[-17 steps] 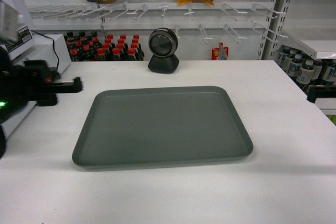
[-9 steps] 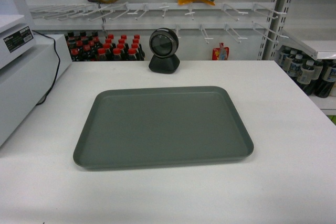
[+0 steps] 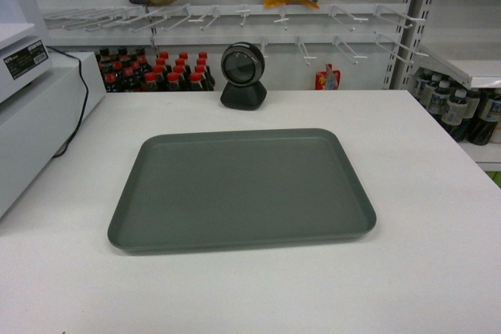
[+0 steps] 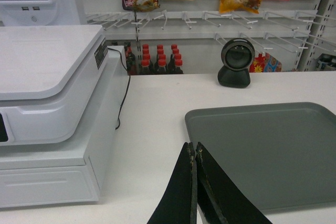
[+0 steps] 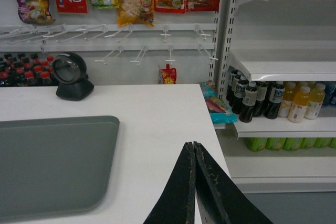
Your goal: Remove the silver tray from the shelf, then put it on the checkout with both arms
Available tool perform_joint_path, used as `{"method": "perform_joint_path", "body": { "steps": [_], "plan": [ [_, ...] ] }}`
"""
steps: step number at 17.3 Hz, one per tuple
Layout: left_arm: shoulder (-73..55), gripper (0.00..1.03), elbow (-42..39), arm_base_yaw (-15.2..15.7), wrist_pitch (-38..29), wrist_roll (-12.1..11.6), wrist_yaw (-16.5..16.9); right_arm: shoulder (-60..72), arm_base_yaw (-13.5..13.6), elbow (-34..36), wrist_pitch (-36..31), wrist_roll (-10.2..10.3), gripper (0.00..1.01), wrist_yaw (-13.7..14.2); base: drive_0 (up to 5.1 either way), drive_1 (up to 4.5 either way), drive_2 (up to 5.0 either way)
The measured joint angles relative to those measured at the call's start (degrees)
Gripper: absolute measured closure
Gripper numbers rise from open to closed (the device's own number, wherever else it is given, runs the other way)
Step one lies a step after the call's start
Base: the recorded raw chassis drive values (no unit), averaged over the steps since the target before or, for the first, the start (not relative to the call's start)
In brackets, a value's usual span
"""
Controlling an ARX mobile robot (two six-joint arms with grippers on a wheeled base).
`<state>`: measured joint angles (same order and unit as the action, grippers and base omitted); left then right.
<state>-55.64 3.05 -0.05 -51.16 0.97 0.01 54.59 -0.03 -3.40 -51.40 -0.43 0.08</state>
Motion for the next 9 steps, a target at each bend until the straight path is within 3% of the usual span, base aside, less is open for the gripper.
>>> {"method": "perform_joint_path", "body": {
  "steps": [7,9],
  "plan": [
    [16.11,1.02,-2.36,0.0,12.98,0.0,-0.02,-15.58,0.02,2.62,13.42,0.0,0.99,-0.04,0.0,0.0,0.0],
    [25.81,1.02,-2.43,0.0,21.88,0.0,-0.02,-25.11,0.02,2.67,22.32,0.0,0.99,-0.04,0.0,0.0,0.0]
  ]
}}
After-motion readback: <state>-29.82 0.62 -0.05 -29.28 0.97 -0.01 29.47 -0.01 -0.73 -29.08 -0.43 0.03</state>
